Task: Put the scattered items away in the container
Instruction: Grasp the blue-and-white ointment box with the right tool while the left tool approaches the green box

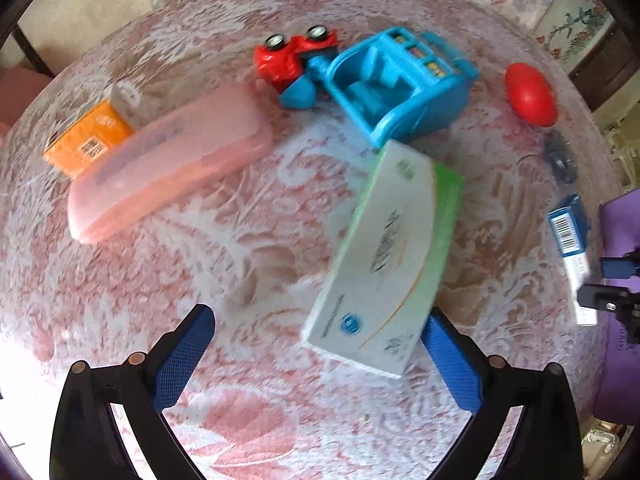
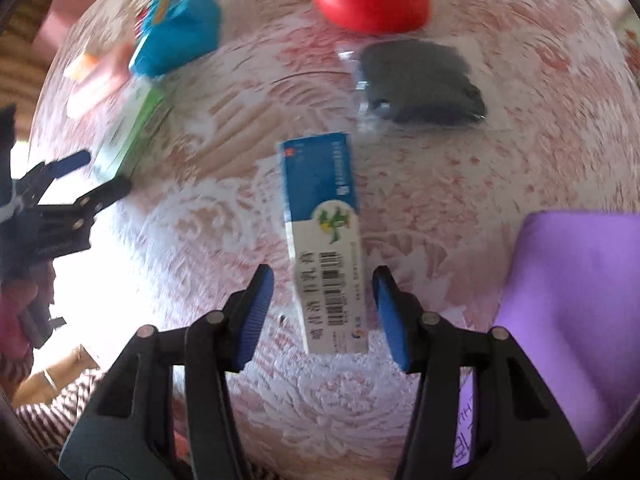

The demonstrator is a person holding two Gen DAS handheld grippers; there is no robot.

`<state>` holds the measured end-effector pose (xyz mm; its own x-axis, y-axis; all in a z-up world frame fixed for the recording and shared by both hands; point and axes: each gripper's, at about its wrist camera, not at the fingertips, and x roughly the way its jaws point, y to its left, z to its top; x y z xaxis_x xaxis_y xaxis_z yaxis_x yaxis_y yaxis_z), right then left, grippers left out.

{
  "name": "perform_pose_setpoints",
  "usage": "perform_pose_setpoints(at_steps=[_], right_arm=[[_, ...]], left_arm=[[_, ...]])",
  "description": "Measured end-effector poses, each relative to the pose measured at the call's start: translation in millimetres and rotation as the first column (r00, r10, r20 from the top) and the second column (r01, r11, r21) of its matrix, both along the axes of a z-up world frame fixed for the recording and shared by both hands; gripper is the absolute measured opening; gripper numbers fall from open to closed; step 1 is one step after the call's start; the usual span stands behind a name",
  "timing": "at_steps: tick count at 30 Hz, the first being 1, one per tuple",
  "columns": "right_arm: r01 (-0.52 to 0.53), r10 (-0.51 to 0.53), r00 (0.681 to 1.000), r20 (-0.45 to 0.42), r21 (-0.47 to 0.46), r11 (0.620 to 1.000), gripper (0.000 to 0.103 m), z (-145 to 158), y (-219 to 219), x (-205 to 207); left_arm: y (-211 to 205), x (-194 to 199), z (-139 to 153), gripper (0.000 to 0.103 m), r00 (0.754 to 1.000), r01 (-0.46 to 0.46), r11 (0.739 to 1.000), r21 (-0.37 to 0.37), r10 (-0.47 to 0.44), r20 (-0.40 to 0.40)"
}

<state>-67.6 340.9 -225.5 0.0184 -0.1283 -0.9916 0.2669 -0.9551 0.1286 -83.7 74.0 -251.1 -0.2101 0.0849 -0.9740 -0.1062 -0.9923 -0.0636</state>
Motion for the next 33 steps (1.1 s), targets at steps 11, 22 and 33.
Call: perform_pose_setpoints(at_steps=[11, 22, 33], right_arm=[[0.087, -0.091, 0.989, -0.114, -0.042, 0.995, 0.041, 1.8, 26.5, 15.8], [0.030, -0.019, 0.986, -0.168, 0.059, 0.998, 0.038, 2.0, 33.4, 30.6], [-0.006, 0.028, 0.981, -0.192, 0.114, 0.993, 0.036, 0.9, 53.1, 41.5]], left_arm=[[19.7, 1.5, -6.0, 0.103, 0.996, 0.088, 0.996, 0.034, -0.088, 0.002], [14.0, 9.4, -4.4, 0.103, 0.994, 0.095, 0.994, 0.061, -0.098, 0.042], [13.3, 29.0, 0.6, 0.102, 0.993, 0.113, 0.992, 0.060, -0.114, 0.018]])
